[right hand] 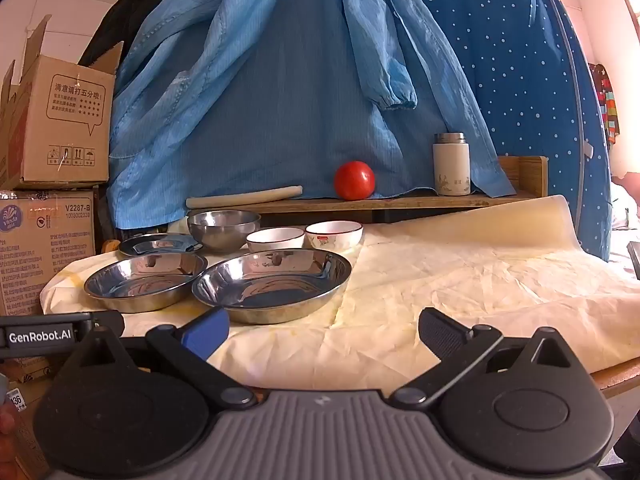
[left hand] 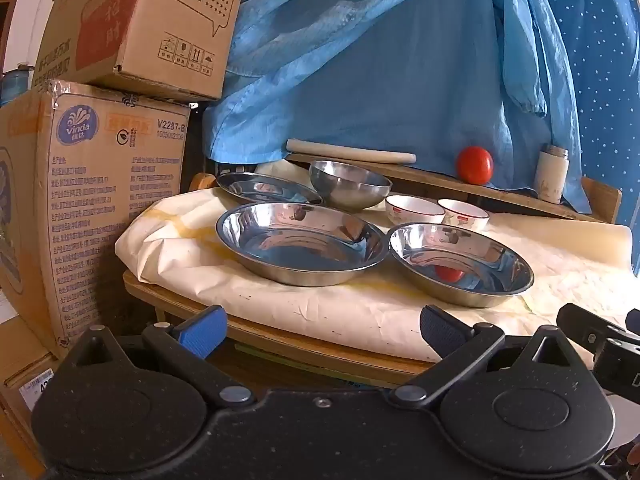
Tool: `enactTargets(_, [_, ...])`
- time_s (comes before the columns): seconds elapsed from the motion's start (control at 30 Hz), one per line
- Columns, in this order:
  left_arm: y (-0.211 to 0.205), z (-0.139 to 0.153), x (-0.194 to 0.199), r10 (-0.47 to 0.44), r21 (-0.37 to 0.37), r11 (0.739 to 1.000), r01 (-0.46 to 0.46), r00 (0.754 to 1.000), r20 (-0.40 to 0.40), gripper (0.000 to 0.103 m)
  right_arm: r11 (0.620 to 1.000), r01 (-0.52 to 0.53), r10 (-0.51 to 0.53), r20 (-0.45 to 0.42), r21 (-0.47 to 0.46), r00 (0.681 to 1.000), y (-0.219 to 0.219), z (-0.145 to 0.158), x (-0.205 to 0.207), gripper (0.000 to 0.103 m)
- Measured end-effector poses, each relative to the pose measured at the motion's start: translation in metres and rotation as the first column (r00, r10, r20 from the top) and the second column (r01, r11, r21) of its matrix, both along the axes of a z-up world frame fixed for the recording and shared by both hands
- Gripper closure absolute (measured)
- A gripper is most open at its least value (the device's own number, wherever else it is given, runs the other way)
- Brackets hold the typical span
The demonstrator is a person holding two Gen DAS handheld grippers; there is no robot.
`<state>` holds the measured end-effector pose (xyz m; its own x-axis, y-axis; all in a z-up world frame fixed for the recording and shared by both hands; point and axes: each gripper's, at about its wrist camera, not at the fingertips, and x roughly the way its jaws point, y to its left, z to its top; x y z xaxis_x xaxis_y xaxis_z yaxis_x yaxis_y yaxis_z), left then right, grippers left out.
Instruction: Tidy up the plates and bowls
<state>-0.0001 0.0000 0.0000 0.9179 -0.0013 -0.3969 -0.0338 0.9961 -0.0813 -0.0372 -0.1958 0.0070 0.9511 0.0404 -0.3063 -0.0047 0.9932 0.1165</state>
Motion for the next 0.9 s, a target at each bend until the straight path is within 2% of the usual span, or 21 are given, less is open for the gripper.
enactTargets(0.9, [-0.0024,0.0011,-0.0014,-0.011,0.001,1.000,0.011,1.000,-0.004,0.001,1.000,0.001,0.000,0.004,-0.002,1.000,0.0006,0.0001,-0.0012,0.000])
